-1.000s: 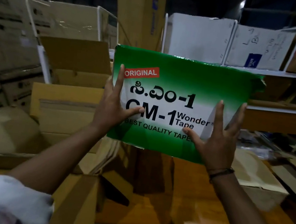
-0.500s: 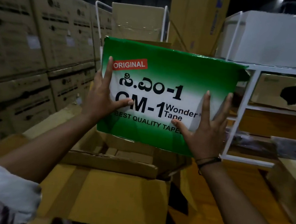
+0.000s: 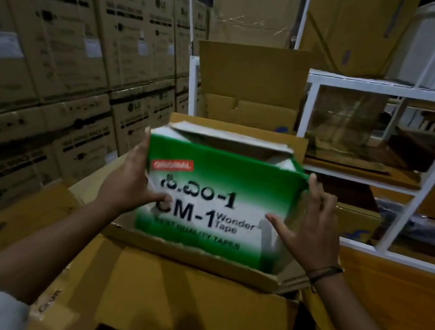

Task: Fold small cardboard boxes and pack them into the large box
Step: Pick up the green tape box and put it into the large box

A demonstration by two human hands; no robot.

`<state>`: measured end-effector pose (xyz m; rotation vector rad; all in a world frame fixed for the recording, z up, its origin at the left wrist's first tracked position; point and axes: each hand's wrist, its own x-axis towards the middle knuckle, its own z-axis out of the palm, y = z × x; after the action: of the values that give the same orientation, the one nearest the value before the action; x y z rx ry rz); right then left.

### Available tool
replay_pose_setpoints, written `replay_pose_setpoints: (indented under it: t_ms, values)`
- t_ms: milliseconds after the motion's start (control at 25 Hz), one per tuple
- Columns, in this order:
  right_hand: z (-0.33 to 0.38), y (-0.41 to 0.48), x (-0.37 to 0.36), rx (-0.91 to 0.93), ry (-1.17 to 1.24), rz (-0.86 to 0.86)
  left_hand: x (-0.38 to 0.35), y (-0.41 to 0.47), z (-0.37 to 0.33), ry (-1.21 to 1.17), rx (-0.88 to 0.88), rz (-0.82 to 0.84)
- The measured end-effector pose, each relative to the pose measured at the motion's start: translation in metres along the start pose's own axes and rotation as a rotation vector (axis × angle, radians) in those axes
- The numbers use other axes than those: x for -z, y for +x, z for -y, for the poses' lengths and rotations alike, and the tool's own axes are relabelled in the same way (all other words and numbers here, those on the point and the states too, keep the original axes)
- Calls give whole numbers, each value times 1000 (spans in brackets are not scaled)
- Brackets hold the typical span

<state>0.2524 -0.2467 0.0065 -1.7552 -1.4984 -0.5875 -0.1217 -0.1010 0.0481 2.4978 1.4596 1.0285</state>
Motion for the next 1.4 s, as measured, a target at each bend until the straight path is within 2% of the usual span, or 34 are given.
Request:
replay_pose_setpoints:
  t_ms: [80,160,400,520,560,640,720,760,840,920,1040,1160,1240,1400]
  values:
    - [-11,8,-13,52,-21,29,-3,7,16,107,38,56]
    - [-14,23,-23,119,-4,61,-8,21,23,207,-1,97]
    - [-6,55,-66,227,164,233,-35,69,27,343,-264,83]
    - [-6,49,-70,357,200,252,-37,78,35,334,-535,59]
    - [-8,45,-70,430,216,275,-38,78,38,316,-625,113]
    - [-7,35,-70,539,203,433,-47,72,44,264,-687,361]
    - [1,23,-72,475,210,714,-60,65,49,174,-498,703]
    - [6,22,-75,411,222,814,-66,67,50,138,-406,813]
    - [19,29,-82,302,266,895,-77,75,48,96,-354,897]
    - [33,43,-86,233,295,953,-89,87,42,114,-455,897]
    - [55,60,-103,304,117,988,-107,101,35,231,-619,886]
    - [68,75,-125,266,-61,985,-121,109,39,377,-684,813]
    - [74,86,-130,246,-229,907,-123,115,44,410,-699,706]
    - [88,120,-124,133,-212,620,-112,136,46,336,-660,425]
